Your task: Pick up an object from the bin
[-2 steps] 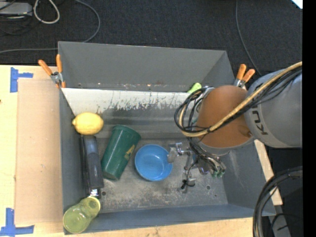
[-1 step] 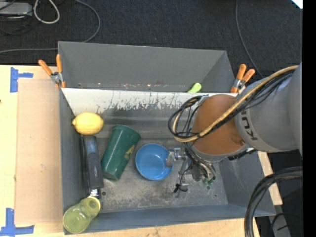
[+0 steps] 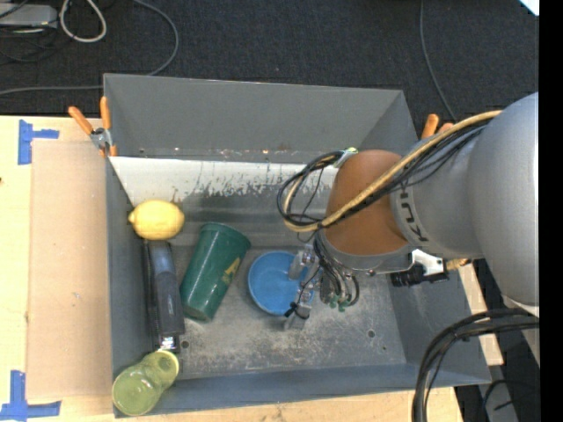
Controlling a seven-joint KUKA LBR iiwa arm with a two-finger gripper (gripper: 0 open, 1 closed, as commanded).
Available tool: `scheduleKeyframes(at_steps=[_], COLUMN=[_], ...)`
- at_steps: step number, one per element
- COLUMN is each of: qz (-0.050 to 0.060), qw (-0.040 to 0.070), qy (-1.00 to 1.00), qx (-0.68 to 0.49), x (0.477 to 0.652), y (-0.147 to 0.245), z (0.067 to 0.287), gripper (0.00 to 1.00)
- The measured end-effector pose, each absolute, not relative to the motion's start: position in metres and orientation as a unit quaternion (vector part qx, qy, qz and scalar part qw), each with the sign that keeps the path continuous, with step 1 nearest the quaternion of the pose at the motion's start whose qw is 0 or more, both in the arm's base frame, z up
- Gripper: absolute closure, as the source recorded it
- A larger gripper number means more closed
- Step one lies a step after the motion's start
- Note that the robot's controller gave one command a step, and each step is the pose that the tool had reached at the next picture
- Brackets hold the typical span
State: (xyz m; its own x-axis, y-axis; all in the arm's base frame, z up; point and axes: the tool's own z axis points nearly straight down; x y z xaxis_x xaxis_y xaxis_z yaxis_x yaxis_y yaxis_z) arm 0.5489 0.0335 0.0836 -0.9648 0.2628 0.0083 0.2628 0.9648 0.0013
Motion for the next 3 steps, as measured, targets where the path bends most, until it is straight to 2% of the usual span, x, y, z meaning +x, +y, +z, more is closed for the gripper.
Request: scheduleKeyframes(at_steps=[1, 2, 3], qz=[-0.001, -0.001, -0.002], qw=[0.005, 0.003, 0.008], qy=[-1.000, -0.992, -1.000], qx=[0.015, -0.127, -0.001], x=[0.529, 0.549, 0.510], y=[0.075, 0.056, 0.082], z=[0.070, 0.070, 0.072], gripper=[0.00, 0.00, 1.00])
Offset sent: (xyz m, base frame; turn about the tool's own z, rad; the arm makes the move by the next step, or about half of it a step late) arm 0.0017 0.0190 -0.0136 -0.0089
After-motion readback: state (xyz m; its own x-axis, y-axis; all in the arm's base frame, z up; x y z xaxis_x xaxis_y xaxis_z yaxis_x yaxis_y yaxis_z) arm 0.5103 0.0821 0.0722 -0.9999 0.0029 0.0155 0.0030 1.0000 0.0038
